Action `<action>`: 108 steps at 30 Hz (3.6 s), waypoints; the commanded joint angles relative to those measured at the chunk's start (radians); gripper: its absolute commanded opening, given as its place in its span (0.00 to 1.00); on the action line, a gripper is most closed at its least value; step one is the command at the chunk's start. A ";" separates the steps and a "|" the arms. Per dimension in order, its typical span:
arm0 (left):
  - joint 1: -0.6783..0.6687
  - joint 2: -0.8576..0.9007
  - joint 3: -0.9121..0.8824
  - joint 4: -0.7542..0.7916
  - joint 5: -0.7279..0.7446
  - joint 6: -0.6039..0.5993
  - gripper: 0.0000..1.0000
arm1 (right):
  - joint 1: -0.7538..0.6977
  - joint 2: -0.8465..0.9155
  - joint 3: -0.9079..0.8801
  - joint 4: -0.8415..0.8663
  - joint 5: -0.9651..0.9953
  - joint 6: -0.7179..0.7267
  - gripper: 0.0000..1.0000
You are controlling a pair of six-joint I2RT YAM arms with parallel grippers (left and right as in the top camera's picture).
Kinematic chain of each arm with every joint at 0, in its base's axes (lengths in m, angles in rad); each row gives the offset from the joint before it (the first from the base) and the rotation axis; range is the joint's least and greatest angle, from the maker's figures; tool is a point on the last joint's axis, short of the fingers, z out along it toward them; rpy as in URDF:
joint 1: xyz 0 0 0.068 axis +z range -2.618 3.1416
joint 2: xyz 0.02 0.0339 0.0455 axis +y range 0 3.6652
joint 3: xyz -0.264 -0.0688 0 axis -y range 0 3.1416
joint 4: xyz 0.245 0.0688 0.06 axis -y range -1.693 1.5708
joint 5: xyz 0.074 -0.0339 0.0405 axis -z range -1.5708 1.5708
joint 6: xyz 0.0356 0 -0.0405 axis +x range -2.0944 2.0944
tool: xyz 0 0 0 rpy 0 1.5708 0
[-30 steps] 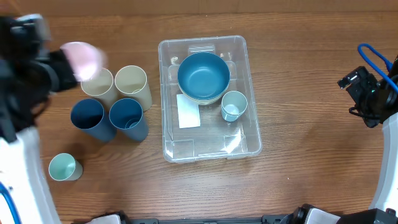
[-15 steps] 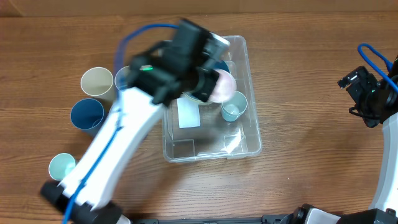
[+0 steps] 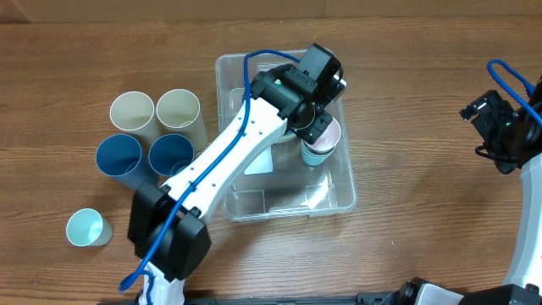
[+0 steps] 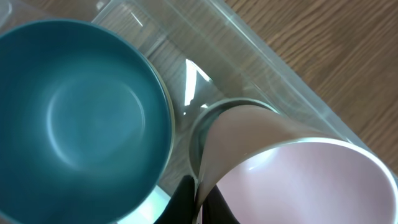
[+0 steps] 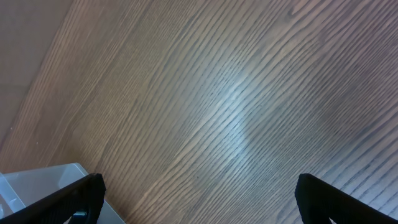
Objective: Pack container
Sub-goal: 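Carry the pink cup into the bin's right side and release it, then withdraw the left gripper back to the left of the table, then lower the left gripper onto the mint green cup and grasp it, then carry the mint green cup into the bin and drop it into the pink cup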
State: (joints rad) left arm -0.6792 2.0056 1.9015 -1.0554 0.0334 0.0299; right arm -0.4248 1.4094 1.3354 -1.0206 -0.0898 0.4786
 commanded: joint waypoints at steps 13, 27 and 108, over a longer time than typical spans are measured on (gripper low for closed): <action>0.051 -0.150 0.306 -0.324 -0.117 0.019 0.57 | -0.003 0.000 0.008 0.004 -0.002 0.009 1.00; 0.592 -0.374 0.338 -0.634 -0.059 -0.166 0.37 | -0.003 0.000 0.008 0.004 -0.002 0.009 1.00; 1.505 -0.761 -0.765 -0.018 -0.069 -0.489 0.04 | -0.003 0.000 0.008 0.004 -0.002 0.009 1.00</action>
State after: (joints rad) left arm 0.8200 1.3174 0.9817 -1.0424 -0.0605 -0.4713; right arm -0.4248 1.4094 1.3350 -1.0203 -0.0898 0.4789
